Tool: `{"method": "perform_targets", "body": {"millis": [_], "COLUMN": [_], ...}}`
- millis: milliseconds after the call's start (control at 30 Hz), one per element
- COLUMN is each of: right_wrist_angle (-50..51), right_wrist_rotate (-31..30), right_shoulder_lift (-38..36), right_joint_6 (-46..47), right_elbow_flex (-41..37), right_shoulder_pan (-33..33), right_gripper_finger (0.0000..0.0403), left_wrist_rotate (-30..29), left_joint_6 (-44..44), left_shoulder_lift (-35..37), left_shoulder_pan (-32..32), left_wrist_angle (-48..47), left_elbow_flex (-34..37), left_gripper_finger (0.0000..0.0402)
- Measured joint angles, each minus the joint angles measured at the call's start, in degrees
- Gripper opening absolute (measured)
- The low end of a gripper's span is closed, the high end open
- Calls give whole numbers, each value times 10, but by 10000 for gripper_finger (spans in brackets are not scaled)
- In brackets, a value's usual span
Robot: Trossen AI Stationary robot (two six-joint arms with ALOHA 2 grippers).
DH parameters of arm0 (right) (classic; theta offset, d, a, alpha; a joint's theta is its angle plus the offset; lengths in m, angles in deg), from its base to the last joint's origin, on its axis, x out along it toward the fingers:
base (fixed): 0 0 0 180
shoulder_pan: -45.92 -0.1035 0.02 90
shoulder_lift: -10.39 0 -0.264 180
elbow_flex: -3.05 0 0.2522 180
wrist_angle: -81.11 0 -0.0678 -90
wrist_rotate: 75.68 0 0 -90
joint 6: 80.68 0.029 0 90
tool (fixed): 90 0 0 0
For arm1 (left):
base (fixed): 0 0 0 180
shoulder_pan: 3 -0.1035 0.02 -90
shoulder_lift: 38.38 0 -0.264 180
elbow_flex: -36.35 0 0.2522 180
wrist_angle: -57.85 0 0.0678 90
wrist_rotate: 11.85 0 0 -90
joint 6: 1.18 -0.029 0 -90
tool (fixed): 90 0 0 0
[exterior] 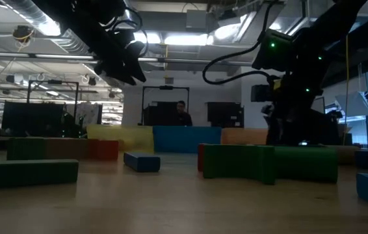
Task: Sort blocks by size
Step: Put the blue rectangle block into the blue bin
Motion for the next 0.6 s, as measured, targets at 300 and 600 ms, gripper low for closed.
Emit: {"method": "perform_targets", "body": {"millis": [300, 600], "right_wrist_angle": [-11, -27], "right_wrist_rotate": [0, 38], "right_shoulder_lift": [0, 0], "right_joint_6": [-54, -77], "right_elbow_flex": [0, 0], "right_shoulder_pan": [0, 0], "right_gripper_finger": [211, 211], "left_wrist_rotate": [0, 0], "left_joint_6": [0, 0], "left_shoulder_lift": [0, 0], "left_shoulder_pan": [0, 0], "left_wrist_angle": [0, 0], "left_elbow_flex": [0, 0], "left_gripper_finger": [205, 205]}}
